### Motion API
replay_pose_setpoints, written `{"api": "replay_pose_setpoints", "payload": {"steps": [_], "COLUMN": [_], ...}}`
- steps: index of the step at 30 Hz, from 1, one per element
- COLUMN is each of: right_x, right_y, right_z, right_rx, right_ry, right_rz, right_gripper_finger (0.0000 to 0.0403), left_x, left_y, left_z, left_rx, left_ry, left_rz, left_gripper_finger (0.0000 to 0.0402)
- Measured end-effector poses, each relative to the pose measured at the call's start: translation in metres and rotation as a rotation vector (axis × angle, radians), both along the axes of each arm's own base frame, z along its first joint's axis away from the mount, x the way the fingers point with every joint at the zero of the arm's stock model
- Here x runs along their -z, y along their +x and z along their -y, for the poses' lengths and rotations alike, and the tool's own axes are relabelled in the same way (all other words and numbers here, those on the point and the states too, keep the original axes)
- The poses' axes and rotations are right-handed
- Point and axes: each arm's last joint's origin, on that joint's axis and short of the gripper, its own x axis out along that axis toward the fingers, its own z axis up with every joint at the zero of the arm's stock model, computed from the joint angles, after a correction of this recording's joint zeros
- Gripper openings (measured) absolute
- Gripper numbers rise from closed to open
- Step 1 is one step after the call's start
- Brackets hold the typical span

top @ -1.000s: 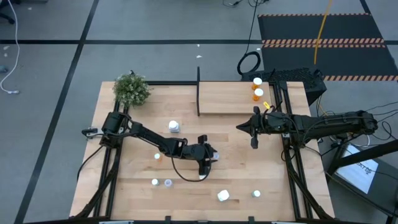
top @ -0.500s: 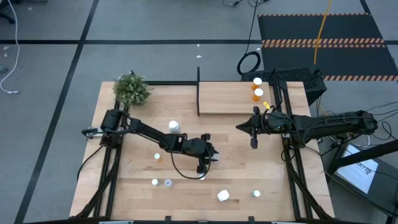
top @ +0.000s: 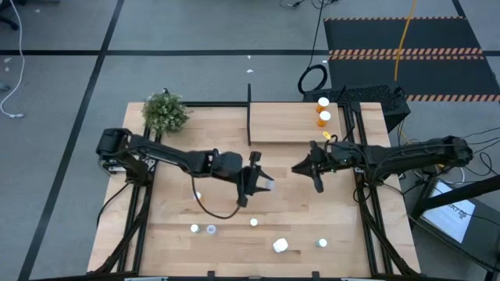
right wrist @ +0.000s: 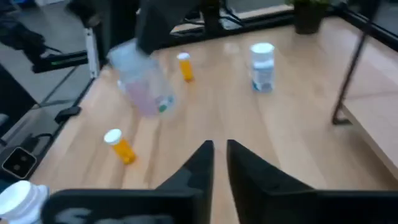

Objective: Pick and place medicine bottles onto shelf by color
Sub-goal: Put the right transparent pill bottle on the shelf

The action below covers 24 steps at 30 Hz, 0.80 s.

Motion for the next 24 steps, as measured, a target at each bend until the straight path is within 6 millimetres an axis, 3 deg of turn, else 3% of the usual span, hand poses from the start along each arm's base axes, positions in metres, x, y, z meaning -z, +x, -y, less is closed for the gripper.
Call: {"api": "replay_pose_setpoints", "payload": {"steps": [5,13,18,24], "right_x": [0.002,0.009,0.018,0.023], "right_y": [0.019,0.045,0.056,0.065], "right_z": [-0.008,-0.012,-0.015,-0.015], "right_rx": [-0.091,-0.181,-0.239,-0.253], "right_ry": [-0.006,0.05,0.079,0.095], "right_rz": [0.089,0.221,0.254,0.298], "right_gripper_finger": [0.0129,0.025,0.028,0.0279], "left_x": [-0.018,-0.02,-0.019,-0.019], "left_y": [-0.01,-0.011,-0.012,-0.012], "left_z": [-0.014,-0.019,-0.017,-0.014], "left_rx": [0.076,0.23,0.242,0.253], "left_ry": [-0.001,0.001,0.011,0.019], "left_rz": [0.036,0.057,0.056,0.056], "left_gripper_finger": [0.0153,0.0154,0.0154,0.0154]}}
